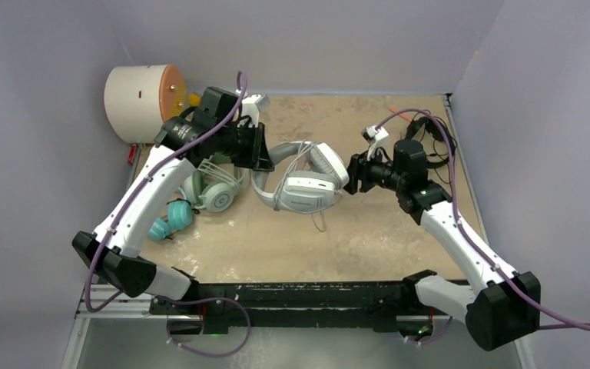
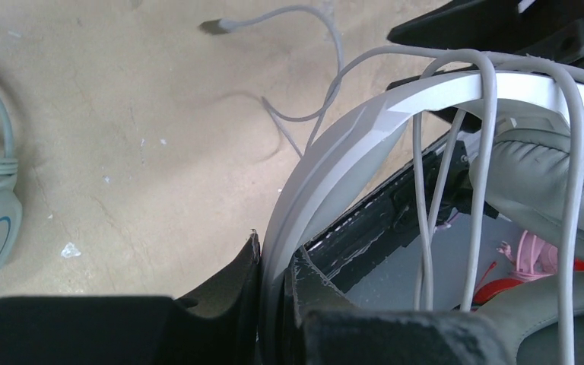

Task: Wrap the headphones
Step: Wrap the headphones cable around the headphones.

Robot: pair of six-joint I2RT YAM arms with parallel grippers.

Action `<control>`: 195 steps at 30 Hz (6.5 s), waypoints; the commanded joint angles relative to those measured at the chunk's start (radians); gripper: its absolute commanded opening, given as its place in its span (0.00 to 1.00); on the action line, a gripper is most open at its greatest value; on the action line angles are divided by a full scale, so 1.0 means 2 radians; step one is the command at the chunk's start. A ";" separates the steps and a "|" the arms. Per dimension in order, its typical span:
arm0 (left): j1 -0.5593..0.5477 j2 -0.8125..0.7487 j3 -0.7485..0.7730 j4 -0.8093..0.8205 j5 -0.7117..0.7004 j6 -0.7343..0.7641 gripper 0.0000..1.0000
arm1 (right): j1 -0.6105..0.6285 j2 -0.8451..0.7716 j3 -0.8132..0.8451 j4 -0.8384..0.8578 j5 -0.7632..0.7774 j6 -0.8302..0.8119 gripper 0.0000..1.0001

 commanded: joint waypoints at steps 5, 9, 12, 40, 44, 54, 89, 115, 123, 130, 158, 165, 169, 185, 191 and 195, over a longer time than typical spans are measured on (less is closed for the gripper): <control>0.005 0.014 0.076 -0.010 0.050 -0.032 0.00 | 0.001 0.030 0.006 0.167 -0.096 0.048 0.73; 0.005 0.018 0.088 -0.018 0.047 -0.035 0.00 | 0.001 0.055 0.006 0.258 -0.114 0.079 0.74; 0.005 0.021 0.098 -0.023 0.047 -0.036 0.00 | 0.002 0.088 0.018 0.314 -0.156 0.102 0.71; 0.045 0.010 0.040 0.128 0.075 -0.148 0.00 | 0.187 0.270 -0.112 0.565 -0.095 0.209 0.20; 0.045 0.014 0.025 0.151 0.124 -0.158 0.00 | 0.194 0.274 -0.114 0.557 -0.078 0.209 0.15; 0.045 -0.002 0.022 0.161 0.147 -0.170 0.00 | 0.143 0.308 -0.019 0.469 -0.109 0.229 0.00; 0.069 -0.045 -0.048 0.225 -0.139 -0.230 0.00 | 0.256 0.169 -0.080 0.361 -0.048 0.180 0.06; 0.050 -0.060 -0.187 0.228 -0.460 -0.039 0.00 | 0.302 0.117 0.146 0.034 0.048 0.039 0.04; -0.017 -0.034 -0.217 0.212 -0.551 0.058 0.00 | 0.302 0.154 0.265 -0.110 0.212 -0.064 0.10; -0.037 -0.024 -0.206 0.171 -0.409 0.074 0.00 | 0.302 0.169 0.255 -0.083 0.372 -0.137 0.11; -0.012 0.009 -0.130 0.077 -0.087 0.049 0.00 | 0.184 0.052 0.104 -0.059 0.287 -0.073 0.18; 0.034 -0.015 -0.099 0.102 -0.023 0.019 0.00 | 0.134 -0.030 -0.008 -0.022 0.275 0.013 0.18; 0.040 -0.017 -0.076 0.098 0.016 -0.003 0.00 | 0.118 -0.047 -0.055 0.029 0.218 0.042 0.20; 0.047 -0.009 0.041 0.059 0.046 -0.074 0.00 | 0.096 0.046 -0.180 0.401 0.008 0.165 0.79; 0.047 -0.003 0.064 0.060 0.055 -0.087 0.00 | 0.114 0.135 -0.164 0.468 0.081 0.172 0.95; 0.047 0.000 0.072 0.063 0.061 -0.095 0.00 | 0.114 0.171 -0.157 0.514 0.150 0.171 0.92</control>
